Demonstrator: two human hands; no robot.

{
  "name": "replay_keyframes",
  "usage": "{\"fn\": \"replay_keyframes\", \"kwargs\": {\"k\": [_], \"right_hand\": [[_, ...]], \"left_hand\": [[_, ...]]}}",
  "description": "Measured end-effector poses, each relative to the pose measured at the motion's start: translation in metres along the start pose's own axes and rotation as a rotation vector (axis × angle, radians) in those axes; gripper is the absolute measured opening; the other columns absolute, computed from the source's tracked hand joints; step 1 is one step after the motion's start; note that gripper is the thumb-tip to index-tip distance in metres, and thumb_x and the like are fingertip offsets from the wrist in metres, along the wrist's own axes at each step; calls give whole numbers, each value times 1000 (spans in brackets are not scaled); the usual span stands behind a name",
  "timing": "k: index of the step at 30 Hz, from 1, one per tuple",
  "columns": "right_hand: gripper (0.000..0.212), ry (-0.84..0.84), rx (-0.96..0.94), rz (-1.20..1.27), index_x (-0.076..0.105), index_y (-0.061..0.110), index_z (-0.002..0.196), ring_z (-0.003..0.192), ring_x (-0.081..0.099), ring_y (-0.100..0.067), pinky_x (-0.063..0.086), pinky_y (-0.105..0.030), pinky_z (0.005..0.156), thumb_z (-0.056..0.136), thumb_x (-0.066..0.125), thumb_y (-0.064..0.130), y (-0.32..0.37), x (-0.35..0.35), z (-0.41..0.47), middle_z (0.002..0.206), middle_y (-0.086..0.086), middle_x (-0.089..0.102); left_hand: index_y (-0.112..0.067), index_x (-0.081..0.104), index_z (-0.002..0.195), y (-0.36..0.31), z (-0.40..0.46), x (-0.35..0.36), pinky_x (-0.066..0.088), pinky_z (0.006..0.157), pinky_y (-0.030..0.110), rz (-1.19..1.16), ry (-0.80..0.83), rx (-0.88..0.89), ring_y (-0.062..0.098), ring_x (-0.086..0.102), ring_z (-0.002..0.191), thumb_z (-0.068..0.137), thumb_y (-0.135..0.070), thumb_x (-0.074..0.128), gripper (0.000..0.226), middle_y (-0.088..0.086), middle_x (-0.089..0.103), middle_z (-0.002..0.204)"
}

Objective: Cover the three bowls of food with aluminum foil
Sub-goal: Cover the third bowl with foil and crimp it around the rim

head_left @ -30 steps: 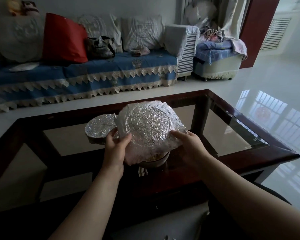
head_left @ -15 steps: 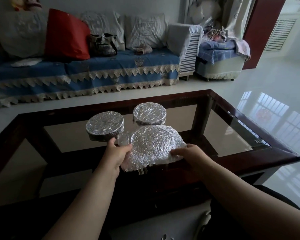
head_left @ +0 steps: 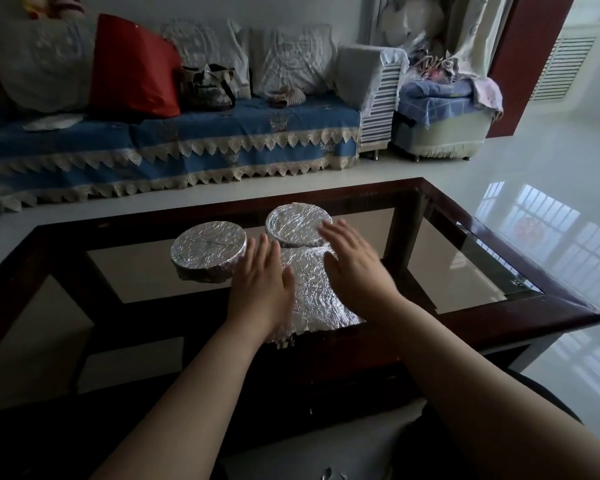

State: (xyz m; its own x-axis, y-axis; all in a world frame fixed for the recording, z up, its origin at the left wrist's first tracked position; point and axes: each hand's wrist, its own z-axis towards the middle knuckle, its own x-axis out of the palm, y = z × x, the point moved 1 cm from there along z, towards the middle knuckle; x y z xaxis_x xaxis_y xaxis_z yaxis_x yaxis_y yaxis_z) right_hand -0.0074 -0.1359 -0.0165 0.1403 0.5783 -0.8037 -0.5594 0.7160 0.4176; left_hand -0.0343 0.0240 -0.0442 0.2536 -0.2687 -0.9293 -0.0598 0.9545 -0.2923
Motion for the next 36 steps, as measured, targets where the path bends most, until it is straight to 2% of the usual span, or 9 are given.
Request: {"fn": "replay_keyframes", "kwargs": {"k": [2,4,7,11,16,20,24,28,36], "right_hand": [[54,221,-25,-98,14,20,152,148,-6,-13,1,-36,122,101,30,24,-4,21,7,161,2,5],[56,384,-4,-174,7,17,153,147,-14,-15,-3,-37,121,101,26,26,-9,34,11,161,-2,-5],[57,477,10,-233,4,14,153,147,-16,-16,-5,-36,120,101,22,31,-16,45,11,161,-4,-8],[57,478,6,-243,4,16,153,147,-14,-15,-5,-35,120,101,17,35,-22,49,3,161,-2,-5],[58,467,17,-254,4,15,153,147,-12,-15,-5,-33,121,101,18,36,-24,46,1,161,-3,-4],[57,403,-16,-234,9,13,153,148,-7,-15,-2,-33,121,101,22,31,-17,51,10,162,-4,0],[56,491,-44,-251,6,13,153,148,-8,-16,0,-36,122,101,20,30,-15,55,16,161,-5,-4],[57,531,-49,-273,2,14,153,148,-11,-16,-2,-34,121,101,18,29,-17,57,18,161,-5,-9],[56,492,-28,-229,5,14,153,148,-8,-14,-2,-32,120,102,20,32,-18,62,19,161,-4,-7]], "left_hand": [[-16,-1,153,-2,2,8,-9,116,38,57,78,14,18,-21,145,101,-42,19,62,3,-13,160],[-14,-4,153,-2,2,16,-9,117,38,120,135,12,19,-22,145,101,-41,20,63,5,-17,159],[-13,-7,152,-4,2,21,-10,117,37,142,187,-4,19,-20,145,101,-38,21,64,6,-18,159],[-12,-7,152,-7,2,22,-10,117,36,123,269,-5,20,-17,146,101,-39,18,63,6,-17,159],[-12,-8,152,-8,3,23,-9,117,36,148,288,9,19,-17,146,101,-40,17,63,6,-16,159],[-13,-4,152,-9,2,23,-9,117,36,139,295,14,17,-18,146,100,-40,24,65,4,-17,159],[-13,-4,152,-8,2,23,-8,118,36,134,304,11,16,-17,146,97,-30,29,67,4,-16,160],[-14,1,153,-7,9,18,-4,118,35,75,263,21,15,-10,147,99,-21,24,59,2,-9,161],[-17,1,153,1,15,24,4,120,37,108,258,24,17,-2,148,101,-34,21,59,-1,-7,161]]}}
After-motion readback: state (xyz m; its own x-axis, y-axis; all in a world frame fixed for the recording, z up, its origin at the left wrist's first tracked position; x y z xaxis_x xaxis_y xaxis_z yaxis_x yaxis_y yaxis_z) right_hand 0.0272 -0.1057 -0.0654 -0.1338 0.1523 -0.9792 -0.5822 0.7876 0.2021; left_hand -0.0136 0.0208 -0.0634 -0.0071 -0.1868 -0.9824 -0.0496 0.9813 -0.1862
